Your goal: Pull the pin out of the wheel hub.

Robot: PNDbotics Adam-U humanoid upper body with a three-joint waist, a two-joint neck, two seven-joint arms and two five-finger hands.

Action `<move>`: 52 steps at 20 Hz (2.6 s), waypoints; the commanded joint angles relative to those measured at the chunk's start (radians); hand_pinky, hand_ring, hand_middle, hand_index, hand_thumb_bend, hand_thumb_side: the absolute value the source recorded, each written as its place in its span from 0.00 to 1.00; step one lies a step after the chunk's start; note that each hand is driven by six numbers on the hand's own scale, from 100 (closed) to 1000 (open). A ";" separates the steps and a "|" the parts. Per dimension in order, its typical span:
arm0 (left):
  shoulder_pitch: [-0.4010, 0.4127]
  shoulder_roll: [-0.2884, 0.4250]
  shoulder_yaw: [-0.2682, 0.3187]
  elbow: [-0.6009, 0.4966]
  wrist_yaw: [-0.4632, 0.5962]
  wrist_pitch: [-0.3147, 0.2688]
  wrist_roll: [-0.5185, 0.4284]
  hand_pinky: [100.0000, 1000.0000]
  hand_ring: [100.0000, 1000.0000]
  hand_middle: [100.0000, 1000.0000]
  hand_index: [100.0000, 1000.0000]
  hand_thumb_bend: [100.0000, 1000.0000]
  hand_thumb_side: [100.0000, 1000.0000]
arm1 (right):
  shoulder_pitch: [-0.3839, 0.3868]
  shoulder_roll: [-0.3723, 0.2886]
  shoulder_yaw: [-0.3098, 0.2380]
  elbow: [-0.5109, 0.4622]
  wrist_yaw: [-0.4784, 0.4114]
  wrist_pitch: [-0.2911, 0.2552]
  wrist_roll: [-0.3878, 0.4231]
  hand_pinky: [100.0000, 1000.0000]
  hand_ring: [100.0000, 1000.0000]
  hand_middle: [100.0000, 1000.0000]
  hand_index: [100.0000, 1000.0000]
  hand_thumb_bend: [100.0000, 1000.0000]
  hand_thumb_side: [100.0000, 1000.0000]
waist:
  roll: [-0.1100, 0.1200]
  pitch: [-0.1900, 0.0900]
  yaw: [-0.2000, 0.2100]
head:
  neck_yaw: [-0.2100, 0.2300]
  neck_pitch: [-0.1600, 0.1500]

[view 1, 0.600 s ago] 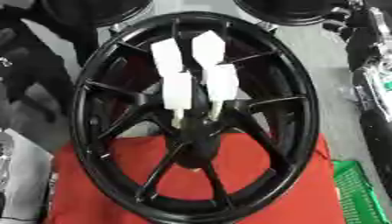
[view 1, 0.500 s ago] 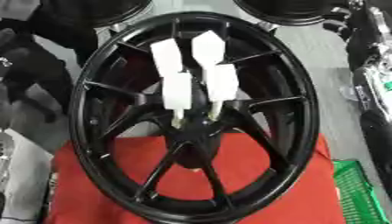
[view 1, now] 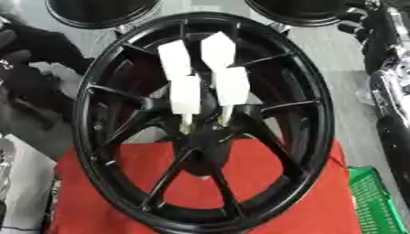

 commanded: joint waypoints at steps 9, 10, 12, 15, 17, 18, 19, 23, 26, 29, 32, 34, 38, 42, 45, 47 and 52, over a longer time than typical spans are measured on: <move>0.017 0.046 0.013 -0.020 0.000 -0.003 0.009 0.57 0.69 0.77 0.72 0.16 0.70 | -0.103 -0.196 0.074 -0.016 -0.005 -0.027 0.073 0.78 0.75 0.73 0.72 0.00 0.61 | -0.005 -0.033 -0.024 | 0.020 -0.002; 0.019 0.048 0.013 -0.020 0.000 -0.003 0.009 0.57 0.69 0.77 0.72 0.16 0.70 | -0.113 -0.226 0.092 -0.016 -0.005 -0.031 0.091 0.78 0.75 0.73 0.72 0.00 0.61 | -0.007 -0.034 -0.025 | 0.021 -0.001; 0.022 0.054 0.011 -0.018 0.000 -0.001 0.008 0.57 0.69 0.77 0.72 0.16 0.70 | -0.140 -0.290 0.131 -0.022 -0.004 -0.042 0.125 0.78 0.75 0.73 0.72 0.00 0.58 | -0.012 -0.038 -0.028 | 0.024 0.002; 0.027 0.060 0.009 -0.016 -0.001 0.001 0.006 0.57 0.69 0.77 0.72 0.16 0.70 | -0.192 -0.380 0.197 -0.048 -0.003 -0.058 0.180 0.78 0.75 0.72 0.73 0.00 0.50 | -0.018 -0.043 -0.030 | 0.025 0.005; 0.029 0.065 0.007 -0.015 -0.002 0.001 0.004 0.57 0.69 0.77 0.72 0.16 0.71 | -0.231 -0.441 0.248 -0.074 0.002 -0.065 0.226 0.78 0.75 0.72 0.74 0.00 0.37 | -0.022 -0.046 -0.031 | 0.024 0.007; 0.030 0.067 0.006 -0.014 -0.002 0.002 0.004 0.57 0.69 0.77 0.72 0.16 0.71 | -0.251 -0.470 0.275 -0.087 0.008 -0.066 0.251 0.78 0.75 0.72 0.74 0.00 0.35 | -0.025 -0.047 -0.032 | 0.023 0.009; 0.032 0.069 0.005 -0.013 -0.003 0.003 0.003 0.57 0.69 0.77 0.72 0.16 0.71 | -0.270 -0.496 0.300 -0.099 0.016 -0.065 0.275 0.79 0.75 0.72 0.74 0.00 0.31 | -0.028 -0.049 -0.032 | 0.023 0.010; 0.035 0.074 0.003 -0.011 -0.005 0.003 0.001 0.57 0.69 0.77 0.72 0.15 0.70 | -0.341 -0.575 0.389 -0.144 0.051 -0.050 0.365 0.79 0.75 0.72 0.75 0.00 0.23 | -0.036 -0.053 -0.032 | 0.020 0.014; 0.038 0.079 0.001 -0.008 -0.006 0.005 0.000 0.57 0.69 0.77 0.72 0.15 0.70 | -0.395 -0.600 0.455 -0.165 0.072 -0.035 0.451 0.79 0.75 0.72 0.76 0.00 0.23 | -0.040 -0.055 -0.034 | 0.021 0.019; 0.044 0.086 -0.002 -0.006 -0.005 0.007 -0.002 0.57 0.69 0.77 0.72 0.15 0.71 | -0.474 -0.596 0.541 -0.166 0.086 -0.014 0.558 0.79 0.75 0.71 0.76 0.00 0.29 | -0.044 -0.058 -0.039 | 0.020 0.027; 0.049 0.094 -0.003 -0.004 -0.006 0.008 -0.002 0.57 0.69 0.77 0.71 0.15 0.71 | -0.565 -0.551 0.641 -0.128 0.127 0.013 0.665 0.80 0.77 0.72 0.77 0.00 0.37 | -0.050 -0.061 -0.046 | 0.021 0.033; 0.052 0.098 -0.003 -0.003 -0.006 0.008 -0.003 0.57 0.69 0.77 0.71 0.15 0.71 | -0.623 -0.506 0.701 -0.085 0.157 0.030 0.733 0.80 0.77 0.73 0.77 0.00 0.44 | -0.053 -0.064 -0.052 | 0.023 0.035; 0.060 0.105 -0.002 0.000 -0.007 0.008 -0.001 0.57 0.69 0.77 0.71 0.15 0.71 | -0.701 -0.430 0.756 -0.021 0.181 0.048 0.806 0.80 0.77 0.73 0.77 0.00 0.50 | -0.055 -0.067 -0.063 | 0.034 0.042; 0.065 0.109 -0.001 0.002 -0.007 0.008 0.000 0.57 0.69 0.77 0.71 0.15 0.71 | -0.733 -0.390 0.780 0.008 0.183 0.071 0.831 0.80 0.77 0.74 0.78 0.00 0.57 | -0.056 -0.070 -0.070 | 0.037 0.048; 0.065 0.109 -0.001 0.001 -0.006 0.007 -0.001 0.57 0.69 0.77 0.71 0.15 0.71 | -0.745 -0.367 0.791 0.016 0.182 0.093 0.829 0.79 0.77 0.74 0.79 0.00 0.60 | -0.056 -0.071 -0.071 | 0.034 0.048; 0.064 0.108 -0.001 0.000 -0.006 0.007 -0.001 0.57 0.69 0.77 0.71 0.14 0.71 | -0.749 -0.353 0.799 0.019 0.188 0.105 0.826 0.79 0.77 0.74 0.79 0.00 0.50 | -0.056 -0.071 -0.070 | 0.033 0.045; 0.061 0.102 -0.002 -0.001 -0.005 0.008 -0.002 0.57 0.69 0.77 0.71 0.14 0.71 | -0.752 -0.319 0.816 0.028 0.206 0.123 0.840 0.78 0.75 0.73 0.81 0.00 0.47 | -0.053 -0.070 -0.063 | 0.030 0.038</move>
